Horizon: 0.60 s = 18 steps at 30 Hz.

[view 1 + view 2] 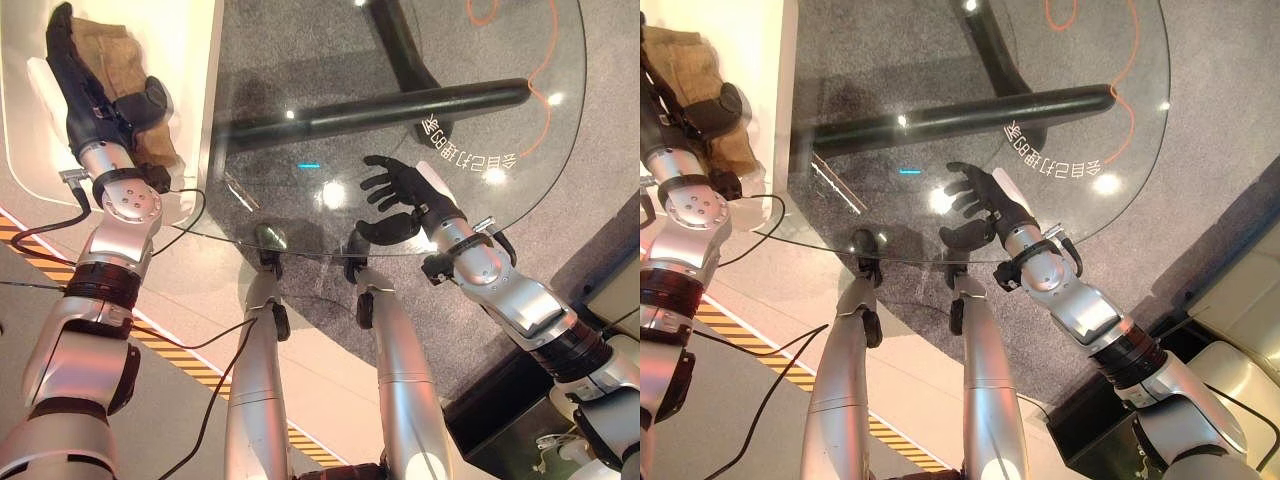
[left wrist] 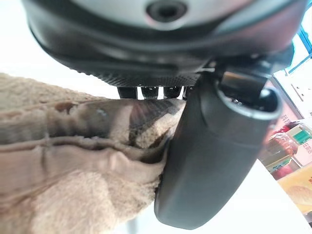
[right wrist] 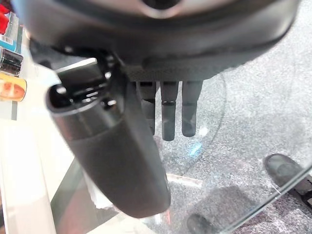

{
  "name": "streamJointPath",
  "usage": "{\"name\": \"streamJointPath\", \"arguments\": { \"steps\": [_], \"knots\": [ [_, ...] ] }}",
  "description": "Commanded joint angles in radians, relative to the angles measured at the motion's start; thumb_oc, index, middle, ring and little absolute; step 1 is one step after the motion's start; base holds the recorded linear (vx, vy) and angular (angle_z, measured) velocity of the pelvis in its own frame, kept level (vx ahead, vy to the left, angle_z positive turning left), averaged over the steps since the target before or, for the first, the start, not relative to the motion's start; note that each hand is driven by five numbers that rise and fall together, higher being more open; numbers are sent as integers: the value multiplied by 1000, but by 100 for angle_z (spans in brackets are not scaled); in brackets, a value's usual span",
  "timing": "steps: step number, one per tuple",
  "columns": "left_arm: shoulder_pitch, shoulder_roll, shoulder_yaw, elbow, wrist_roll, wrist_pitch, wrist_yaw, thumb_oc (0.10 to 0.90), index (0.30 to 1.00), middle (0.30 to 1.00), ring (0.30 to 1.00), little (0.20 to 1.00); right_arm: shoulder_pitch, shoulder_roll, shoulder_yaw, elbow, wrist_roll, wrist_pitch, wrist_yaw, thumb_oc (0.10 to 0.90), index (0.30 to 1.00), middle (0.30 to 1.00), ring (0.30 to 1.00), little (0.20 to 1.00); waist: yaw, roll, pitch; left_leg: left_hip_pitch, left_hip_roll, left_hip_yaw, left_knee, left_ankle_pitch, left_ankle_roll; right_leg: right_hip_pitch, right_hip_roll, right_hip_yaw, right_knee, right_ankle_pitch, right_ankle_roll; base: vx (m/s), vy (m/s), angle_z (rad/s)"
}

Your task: Wipe the table with a cloth and put it in the basket.

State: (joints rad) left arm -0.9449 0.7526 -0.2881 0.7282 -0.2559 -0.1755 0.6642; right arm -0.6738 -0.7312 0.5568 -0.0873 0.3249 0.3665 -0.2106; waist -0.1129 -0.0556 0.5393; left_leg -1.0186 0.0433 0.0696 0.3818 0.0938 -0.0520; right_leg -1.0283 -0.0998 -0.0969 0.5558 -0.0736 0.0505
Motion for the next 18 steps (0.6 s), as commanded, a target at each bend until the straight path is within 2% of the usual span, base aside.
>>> {"name": "streamJointPath", "arguments": {
  "steps": [1, 2, 5, 12, 13, 18],
  "knots": [
    [-3, 29, 46, 2, 17, -44, 36, 800, 900, 900, 900, 900, 52, 29, 10, -69, -15, -22, -14, 800, 900, 900, 900, 900, 17, -17, -19, 33, -67, 94, 96, -175, 13, 20, 62, 6, -179, 104, 49, 0, 0, 0],
    [-10, 31, 49, 0, 19, -48, 38, 800, 900, 900, 900, 900, 45, 27, 6, -72, -16, -22, -15, 800, 900, 900, 900, 900, 13, -19, -19, 12, -68, 104, 92, -154, 18, 0, 57, 2, -187, 124, 43, -47, -31, 0],
    [18, 32, 60, -14, 44, -54, 30, 800, 900, 900, 900, 900, 77, 35, -1, -83, -33, -19, -8, 800, 900, 900, 900, 900, 19, -17, -19, 48, -67, 91, 101, -187, 13, 33, 61, 2, -174, 93, 50, 33, -12, 0],
    [47, 35, 78, -56, 63, -77, 47, 800, 900, 900, 900, 900, 115, 43, -17, -110, -55, -28, 2, 800, 900, 900, 900, 900, 25, -15, -19, 86, -68, 89, 94, -196, 16, 65, 59, -2, -171, 82, 49, -6, -24, 0],
    [39, 36, 87, -63, 60, -85, 52, 800, 900, 900, 900, 900, 108, 42, -24, -111, -61, -30, 0, 800, 900, 900, 900, 900, 22, -17, -19, 67, -70, 100, 85, -167, 22, 46, 53, -7, -181, 107, 43, -64, -61, 0],
    [96, 39, 135, -100, 70, -114, 60, 800, 900, 900, 900, 900, 149, 47, -50, -130, -80, -34, -8, 800, 900, 900, 900, 900, 34, -17, -19, 120, -71, 94, 72, -167, 21, 102, 54, -20, -174, 85, 36, -33, -67, 0]
  ]
}}
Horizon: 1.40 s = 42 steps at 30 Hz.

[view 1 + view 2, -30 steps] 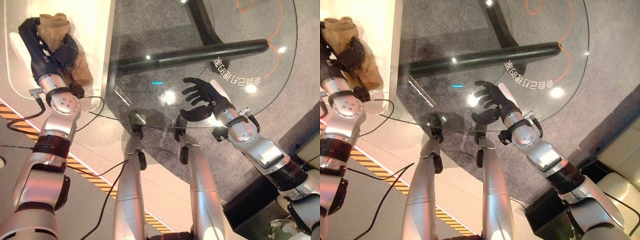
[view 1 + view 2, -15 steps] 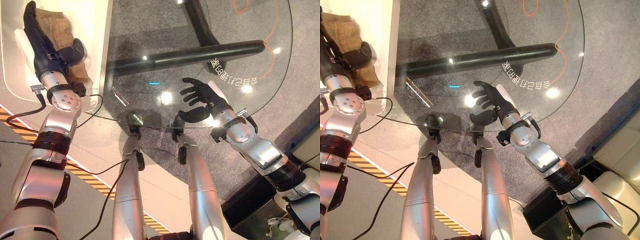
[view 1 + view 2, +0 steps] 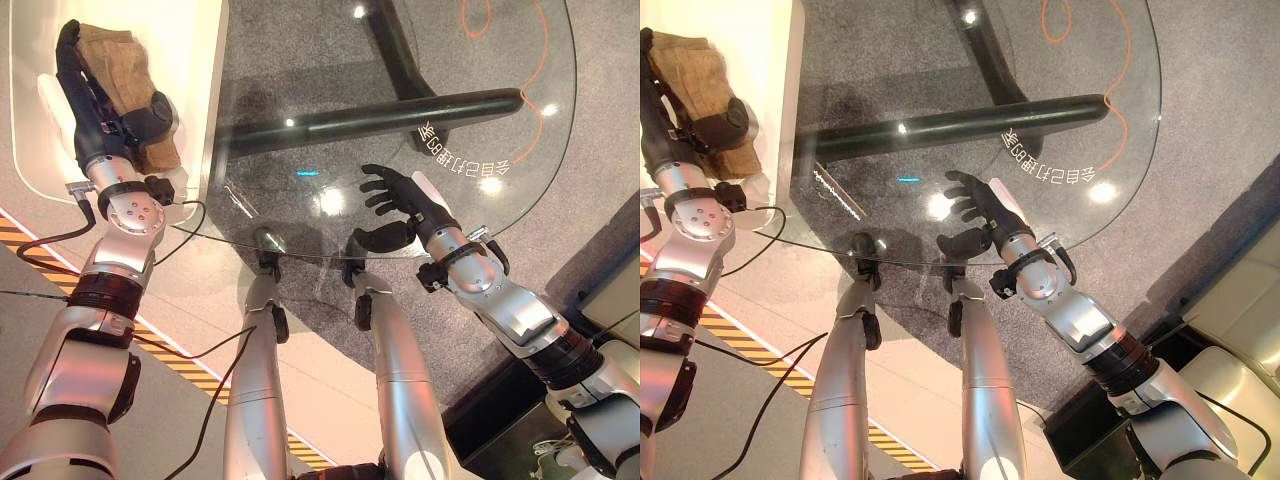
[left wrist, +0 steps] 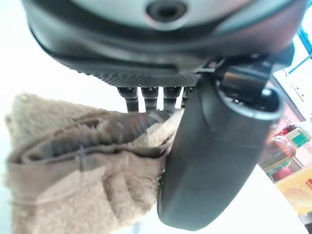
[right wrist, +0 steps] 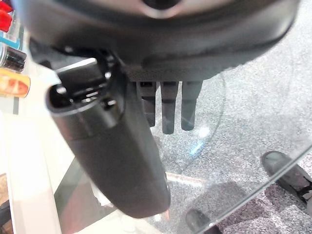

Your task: Wipe the table with a cloth and put it in the basket.

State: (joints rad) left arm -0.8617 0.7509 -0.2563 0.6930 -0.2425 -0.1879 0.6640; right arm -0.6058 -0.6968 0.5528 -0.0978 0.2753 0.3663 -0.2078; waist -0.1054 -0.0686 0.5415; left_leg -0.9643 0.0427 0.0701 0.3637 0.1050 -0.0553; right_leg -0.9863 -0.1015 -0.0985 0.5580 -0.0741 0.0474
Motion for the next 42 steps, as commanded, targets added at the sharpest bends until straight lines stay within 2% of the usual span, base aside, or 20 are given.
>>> {"name": "streamJointPath", "arguments": {
  "steps": [1, 8, 14, 17, 18, 19, 20, 23, 24, 27, 29, 31, 33, 35, 37, 38, 39, 41, 42],
  "knots": [
    [15, 41, 105, -66, 58, -104, 62, 800, 900, 900, 900, 900, 82, 13, -46, -121, -32, -34, -11, 800, 900, 900, 900, 900, 26, -4, -22, 68, -71, 93, 90, -178, 24, 62, 55, -19, -176, 85, 39, -38, -115, 1],
    [151, 25, 198, -166, 141, -150, 124, 800, 900, 900, 900, 900, 178, 39, -91, -166, -60, -46, -13, 800, 900, 900, 900, 900, 47, -9, -22, 157, -65, 83, 68, -180, 21, 153, 64, -42, -152, 44, 24, -35, -140, 3],
    [293, 15, 280, -268, 164, -196, 162, 800, 900, 900, 900, 900, 275, 52, -125, -178, -93, -82, -25, 800, 900, 900, 900, 900, 61, -5, -22, 223, -62, 69, 44, -172, 9, 220, 72, -57, -148, 15, 12, -41, -138, 2],
    [391, -8, 319, -338, 134, -216, 144, 800, 900, 900, 900, 900, 342, 55, -148, -180, -114, -119, -17, 800, 900, 900, 900, 900, 66, -3, -22, 258, -60, 60, 33, -169, 5, 256, 78, -63, -149, 1, 8, -48, -142, 1],
    [465, -27, 338, -380, 132, -222, 112, 800, 900, 900, 900, 900, 389, 59, -167, -181, -129, -144, -8, 800, 900, 900, 900, 900, 70, -3, -22, 283, -59, 53, 29, -168, 2, 283, 82, -66, -148, -8, 5, -35, -94, 1],
    [478, -32, 341, -388, 132, -223, 109, 800, 900, 900, 900, 900, 396, 59, -169, -182, -131, -146, -6, 800, 900, 900, 900, 900, 71, -2, -22, 288, -59, 52, 28, -168, 1, 288, 83, -66, -148, -9, 5, -67, -160, -1],
    [548, -57, 346, -430, 118, -220, 73, 800, 900, 900, 900, 900, 440, 58, -188, -176, -139, -174, 1, 800, 900, 900, 900, 900, 74, -3, -22, 310, -58, 47, 27, -168, -1, 313, 86, -71, -147, -18, 2, -51, -117, -6],
    [641, -98, 340, -477, 65, -218, 12, 800, 900, 900, 900, 900, 506, 59, -207, -156, -139, -222, 13, 800, 900, 900, 900, 900, 80, -2, -22, 353, -60, 36, 24, -168, -4, 359, 91, -72, -147, -31, 1, -37, -115, -11],
    [703, -135, 329, -506, 33, -204, -35, 800, 900, 900, 900, 900, 550, 68, -219, -130, -133, -259, 21, 800, 900, 900, 900, 900, 85, -1, -22, 393, -61, 27, 20, -168, -4, 399, 93, -70, -145, -40, 0, -22, -90, -3],
    [771, -179, 326, -521, -28, -180, -101, 800, 900, 900, 900, 900, 591, 89, -228, -76, -104, -297, 38, 800, 900, 900, 900, 900, 90, 3, -22, 457, -60, 22, 5, -165, -5, 463, 93, -70, -151, -49, -1, -20, -95, -4],
    [828, -225, 321, -507, -93, -157, -150, 800, 900, 900, 900, 900, 622, 121, -245, -8, -31, -327, 63, 800, 900, 900, 900, 900, 96, 10, -22, 524, -62, 15, -18, -160, -6, 530, 87, -68, -166, -53, 0, -1, -56, -3],
    [890, -268, 302, -446, -156, -137, -211, 800, 900, 900, 900, 900, 659, 181, -263, 99, 108, -362, 124, 800, 900, 900, 900, 900, 101, 19, -22, 617, -65, 8, -60, -149, -10, 633, 81, -71, -209, -49, 0, 13, -60, -2],
    [911, -284, 291, -412, -210, -135, -242, 800, 900, 900, 900, 900, 665, 205, -267, 145, 98, -367, 132, 800, 900, 900, 900, 900, 103, 20, -22, 658, -65, 8, -80, -143, -13, 680, 77, -73, -236, -42, -1, 22, -55, 1],
    [977, -313, 263, -362, -279, -100, -306, 800, 900, 900, 900, 900, 701, 229, -275, 219, 137, -363, 148, 800, 900, 900, 900, 900, 106, 22, -75, 720, -66, 8, -133, -133, -19, 758, 71, -82, -306, -27, 0, 72, -67, 3],
    [994, -326, 250, -325, -282, -88, -339, 800, 900, 900, 900, 900, 710, 245, -279, 255, 143, -356, 152, 800, 900, 900, 900, 900, 106, 21, -101, 742, -67, 8, -156, -127, -21, 790, 69, -83, -339, -16, 1, 73, -51, 6],
    [1012, -348, 215, -265, -288, -66, -364, 800, 900, 900, 900, 900, 721, 266, -277, 311, 157, -337, 145, 800, 900, 900, 900, 900, 106, 20, -145, 786, -66, 6, -189, -124, -20, 843, 68, -85, -386, -4, 4, 125, -43, 7],
    [1020, -362, 200, -235, -295, -52, -385, 800, 900, 900, 900, 900, 727, 277, -277, 341, 159, -330, 142, 800, 900, 900, 900, 900, 106, 20, -165, 809, -65, 7, -206, -123, -21, 871, 68, -85, -408, 1, 6, 170, -34, 8],
    [1030, -381, 178, -184, -309, -7, -420, 800, 900, 900, 900, 900, 739, 293, -277, 388, 159, -318, 135, 800, 900, 900, 900, 900, 104, 21, -197, 841, -62, 7, -226, -125, -21, 906, 68, -84, -433, 6, 7, 102, -7, 5],
    [1033, -397, 165, -145, -344, 39, -451, 800, 900, 900, 900, 900, 742, 303, -278, 418, 167, -300, 128, 800, 900, 900, 900, 900, 102, 21, -217, 856, -60, 6, -236, -124, -20, 920, 67, -81, -445, 12, 9, 66, -2, 0]
  ]
}}
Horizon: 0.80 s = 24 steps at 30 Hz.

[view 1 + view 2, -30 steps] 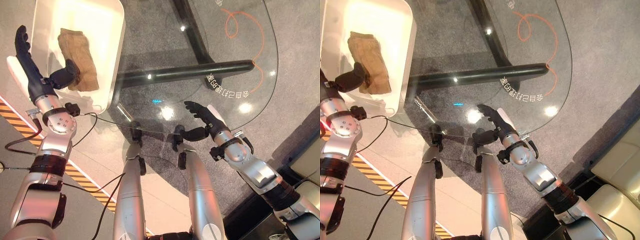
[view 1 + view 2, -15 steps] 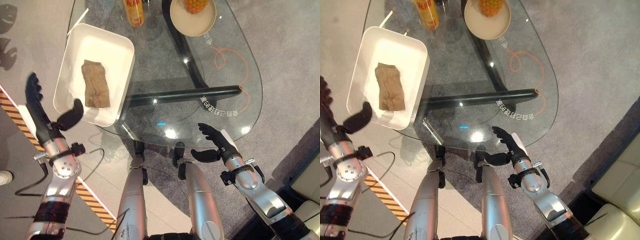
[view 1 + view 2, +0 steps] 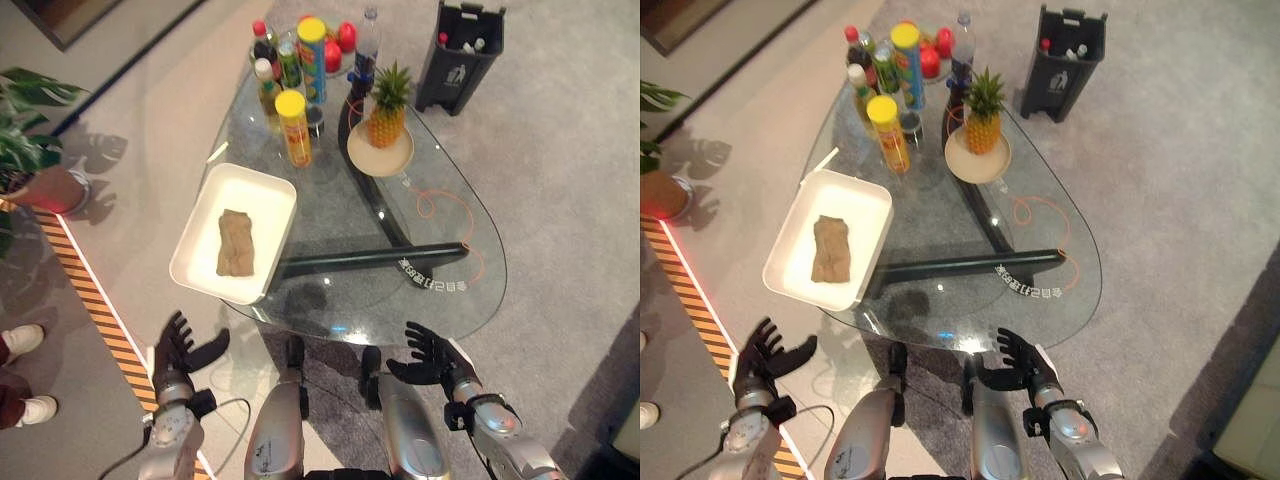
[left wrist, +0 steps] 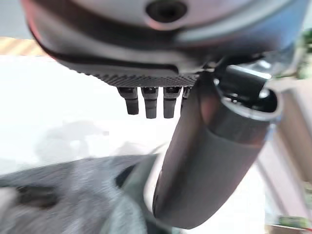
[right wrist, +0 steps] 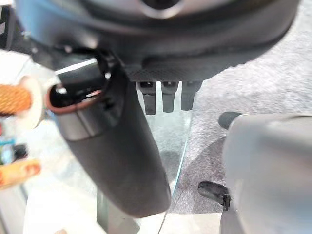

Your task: Wipe the table with a cloth and put it in the basket.

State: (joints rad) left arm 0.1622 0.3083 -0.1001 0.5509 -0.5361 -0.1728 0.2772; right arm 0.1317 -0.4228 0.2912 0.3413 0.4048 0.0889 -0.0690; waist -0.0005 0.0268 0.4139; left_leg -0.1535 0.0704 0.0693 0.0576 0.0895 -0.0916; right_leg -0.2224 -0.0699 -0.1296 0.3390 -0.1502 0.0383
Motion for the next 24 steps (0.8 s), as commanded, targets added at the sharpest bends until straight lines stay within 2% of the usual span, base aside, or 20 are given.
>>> {"name": "streamJointPath", "arguments": {
  "steps": [1, 6, 8, 9, 14, 16, 17, 24],
  "knots": [
    [9, 32, 4, 27, -68, 32, -80, 800, 900, 900, 900, 900, 5, 35, -13, -3, 45, -16, -16, 800, 900, 900, 900, 900, -4, -74, -101, 53, -87, 7, 66, -109, 16, 165, 34, -48, -233, 91, 19, 73, 1, 0],
    [1, -36, -29, 187, -114, 77, -134, 800, 900, 900, 900, 900, -4, 94, -8, 182, 77, 3, -50, 800, 900, 900, 900, 900, -8, -75, -175, 109, -76, 7, 36, -113, 21, 221, 31, -47, -275, 106, 26, 74, -7, 1],
    [-22, -64, -32, 301, -169, 109, -164, 800, 900, 900, 900, 900, -27, 123, -13, 317, 47, -2, -56, 800, 900, 900, 900, 900, -10, -72, -205, 137, -71, 7, 17, -115, 24, 247, 31, -41, -299, 115, 30, 45, -3, 0],
    [-42, -79, -32, 371, -174, 105, -183, 800, 900, 900, 900, 900, -49, 136, -8, 412, -1, -25, -57, 800, 900, 900, 900, 900, -10, -71, -217, 150, -70, 7, 6, -114, 25, 259, 31, -38, -311, 120, 32, 34, -7, -1],
    [-90, -90, -55, 539, -102, 129, -196, 800, 900, 900, 900, 900, -94, 168, -8, 638, -15, -33, -24, 800, 900, 900, 900, 900, -9, -64, -257, 190, -63, 9, -29, -115, 28, 291, 35, -28, -342, 128, 37, 41, -8, -4],
    [-111, -93, -51, 612, -87, 135, -209, 800, 900, 900, 900, 900, -107, 182, -14, 722, -27, -23, -18, 800, 900, 900, 900, 900, -13, -59, -274, 211, -61, 10, -49, -115, 29, 305, 37, -23, -358, 132, 39, 45, 11, -3],
    [-120, -95, -50, 636, -83, 139, -214, 800, 900, 900, 900, 900, -113, 187, -20, 763, -30, 3, -4, 800, 900, 900, 900, 900, -14, -56, -280, 218, -61, 10, -54, -116, 29, 310, 37, -22, -365, 135, 40, 31, 12, -5],
    [-137, -118, -36, 708, -54, 158, -249, 800, 900, 900, 900, 900, -134, 209, -48, 921, -63, 56, 9, 800, 900, 900, 900, 900, -11, -46, -303, 242, -55, 24, -69, -122, 31, 331, 32, -21, -395, 147, 42, 23, 5, -7]
  ]
}}
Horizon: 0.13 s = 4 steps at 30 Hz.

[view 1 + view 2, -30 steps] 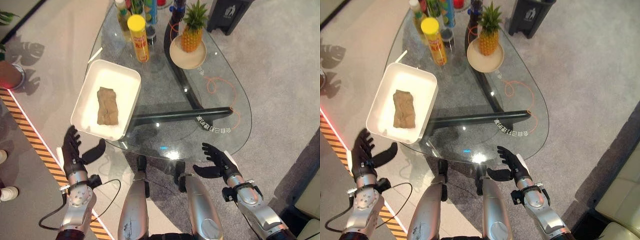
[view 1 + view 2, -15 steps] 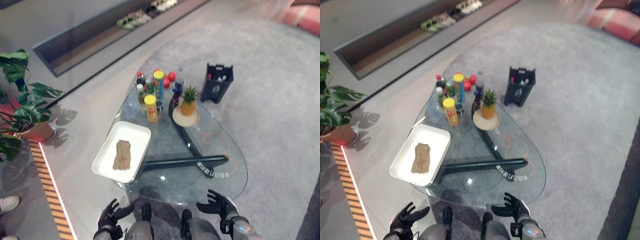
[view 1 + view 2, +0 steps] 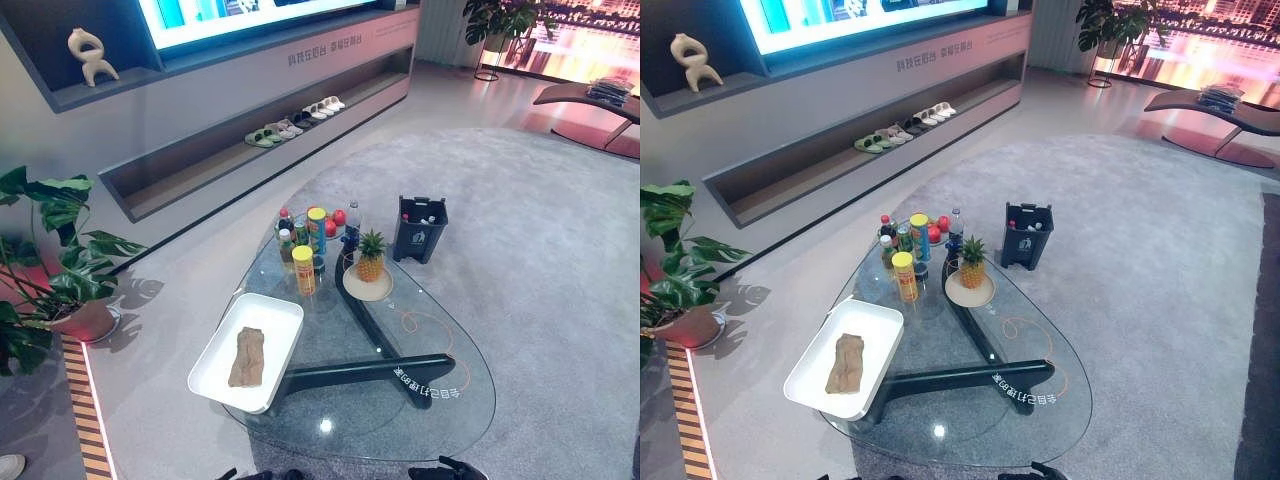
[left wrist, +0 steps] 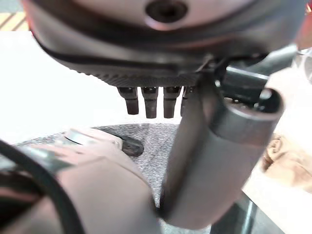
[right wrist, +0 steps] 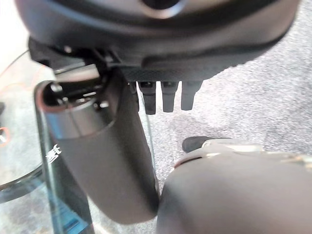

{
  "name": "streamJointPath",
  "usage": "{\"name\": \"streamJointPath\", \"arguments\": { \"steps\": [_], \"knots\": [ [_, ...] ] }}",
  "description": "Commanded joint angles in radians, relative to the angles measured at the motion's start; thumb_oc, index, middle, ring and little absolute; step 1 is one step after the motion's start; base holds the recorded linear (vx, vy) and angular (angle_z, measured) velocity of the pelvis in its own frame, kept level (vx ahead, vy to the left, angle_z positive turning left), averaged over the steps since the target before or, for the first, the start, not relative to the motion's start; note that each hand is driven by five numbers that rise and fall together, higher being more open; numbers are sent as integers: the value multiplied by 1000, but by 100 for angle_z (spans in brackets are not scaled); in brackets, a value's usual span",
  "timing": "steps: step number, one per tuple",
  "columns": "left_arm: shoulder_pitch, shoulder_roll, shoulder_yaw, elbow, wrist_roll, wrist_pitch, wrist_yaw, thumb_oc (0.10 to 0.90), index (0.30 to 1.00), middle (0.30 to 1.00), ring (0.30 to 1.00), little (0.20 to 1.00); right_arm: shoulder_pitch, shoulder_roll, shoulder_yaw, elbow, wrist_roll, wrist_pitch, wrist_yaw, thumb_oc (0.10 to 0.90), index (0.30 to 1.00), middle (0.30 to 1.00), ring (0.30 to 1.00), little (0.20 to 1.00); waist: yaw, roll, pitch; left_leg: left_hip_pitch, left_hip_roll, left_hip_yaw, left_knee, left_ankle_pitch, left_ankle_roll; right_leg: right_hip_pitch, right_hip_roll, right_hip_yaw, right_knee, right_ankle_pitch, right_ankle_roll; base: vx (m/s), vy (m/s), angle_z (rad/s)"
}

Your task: Wipe the table with a cloth and put it in the basket.

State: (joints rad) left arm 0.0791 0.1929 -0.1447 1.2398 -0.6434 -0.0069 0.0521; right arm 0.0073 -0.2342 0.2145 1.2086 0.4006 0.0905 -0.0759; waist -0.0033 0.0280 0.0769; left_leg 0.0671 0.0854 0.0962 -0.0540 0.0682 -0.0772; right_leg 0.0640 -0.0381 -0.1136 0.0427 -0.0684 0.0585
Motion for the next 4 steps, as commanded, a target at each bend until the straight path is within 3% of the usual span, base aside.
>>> {"name": "streamJointPath", "arguments": {
  "steps": [1, 4],
  "knots": [
    [-56, -5, 9, 27, 60, -9, -28, 800, 900, 900, 900, 900, -11, 22, 23, 70, -64, 60, 21, 800, 900, 900, 900, 900, -8, -46, 31, 25, -69, -2, 39, -100, 17, 46, 0, -37, -99, 66, 22, 24, 0, -7],
    [-59, -7, 13, 37, 61, -9, -29, 800, 900, 900, 900, 900, -14, 24, 18, 91, -68, 65, 30, 800, 900, 900, 900, 900, -9, -43, 26, 31, -66, -1, 30, -98, 18, 47, 0, -37, -97, 64, 22, 15, 1, -6]
  ]
}}
